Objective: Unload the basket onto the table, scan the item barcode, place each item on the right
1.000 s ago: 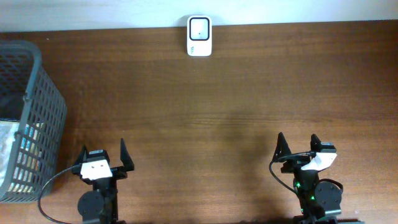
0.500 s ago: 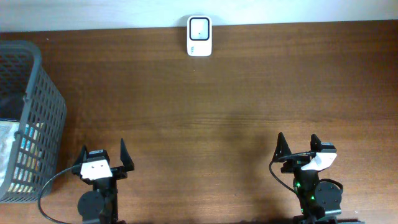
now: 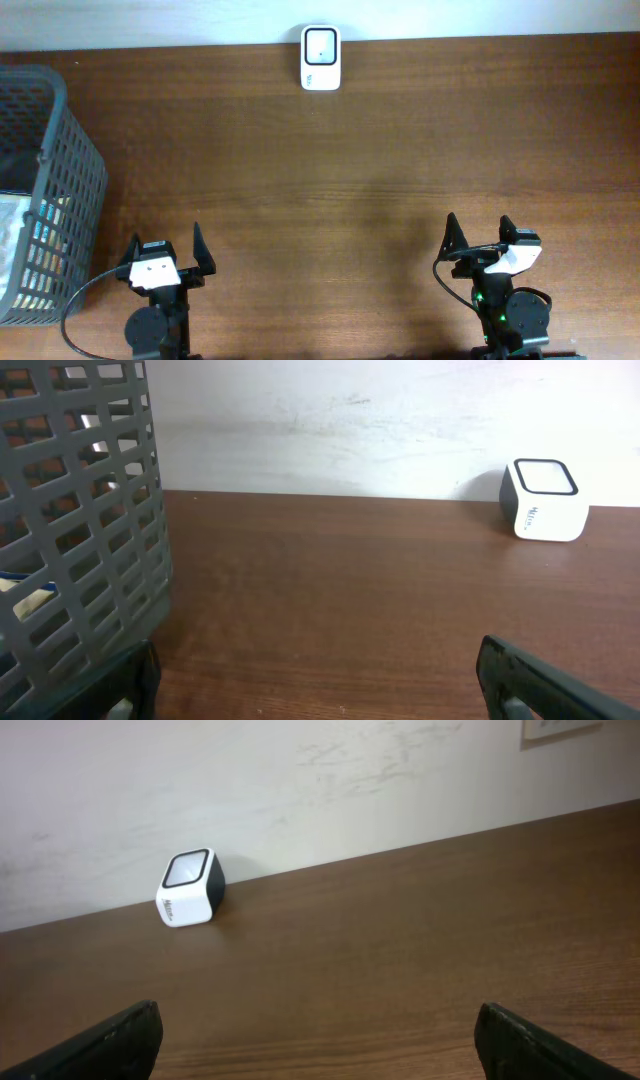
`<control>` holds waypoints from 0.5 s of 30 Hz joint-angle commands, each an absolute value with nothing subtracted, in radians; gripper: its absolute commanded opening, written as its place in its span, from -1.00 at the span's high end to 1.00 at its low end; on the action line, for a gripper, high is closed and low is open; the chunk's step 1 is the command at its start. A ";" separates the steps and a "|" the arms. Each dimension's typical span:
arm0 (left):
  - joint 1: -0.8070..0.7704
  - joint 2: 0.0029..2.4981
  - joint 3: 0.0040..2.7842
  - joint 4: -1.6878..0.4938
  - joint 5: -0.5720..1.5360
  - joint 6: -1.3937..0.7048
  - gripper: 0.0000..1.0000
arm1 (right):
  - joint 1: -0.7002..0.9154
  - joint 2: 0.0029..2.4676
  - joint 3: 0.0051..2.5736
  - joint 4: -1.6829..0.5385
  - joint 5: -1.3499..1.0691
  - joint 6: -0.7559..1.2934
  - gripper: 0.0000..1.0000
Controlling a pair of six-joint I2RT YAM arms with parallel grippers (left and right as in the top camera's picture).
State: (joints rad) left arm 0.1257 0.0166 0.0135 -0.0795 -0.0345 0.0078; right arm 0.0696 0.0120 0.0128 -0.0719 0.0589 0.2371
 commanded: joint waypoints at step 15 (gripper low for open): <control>0.128 0.023 0.066 -0.039 -0.021 0.023 -0.98 | 0.065 0.006 0.006 -0.076 0.057 0.244 -0.97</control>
